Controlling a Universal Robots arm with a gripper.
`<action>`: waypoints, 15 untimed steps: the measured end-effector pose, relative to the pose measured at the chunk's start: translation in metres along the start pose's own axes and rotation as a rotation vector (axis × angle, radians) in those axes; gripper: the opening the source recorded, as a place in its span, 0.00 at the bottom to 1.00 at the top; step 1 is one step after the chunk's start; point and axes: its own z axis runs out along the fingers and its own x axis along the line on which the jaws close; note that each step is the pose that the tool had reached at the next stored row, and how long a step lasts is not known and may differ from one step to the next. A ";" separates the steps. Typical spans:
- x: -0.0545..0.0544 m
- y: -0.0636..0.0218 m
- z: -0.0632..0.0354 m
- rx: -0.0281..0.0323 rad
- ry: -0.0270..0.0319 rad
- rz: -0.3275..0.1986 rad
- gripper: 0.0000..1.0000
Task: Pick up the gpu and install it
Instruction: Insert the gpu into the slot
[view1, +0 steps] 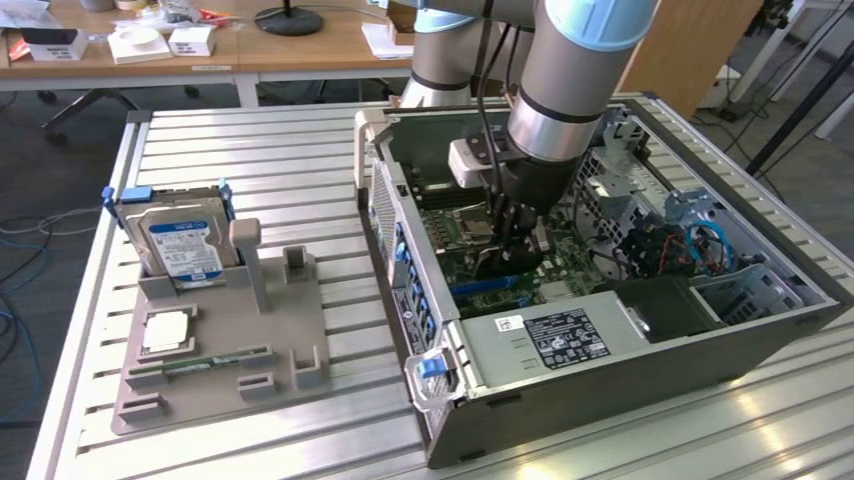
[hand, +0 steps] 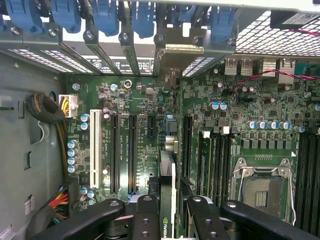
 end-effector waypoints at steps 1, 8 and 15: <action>0.000 0.0002 0.0000 0.0000 0.0000 0.000 0.26; 0.000 0.0003 0.0013 -0.0001 0.0001 -0.001 0.26; 0.000 0.0015 0.0015 -0.0001 0.0000 -0.001 0.26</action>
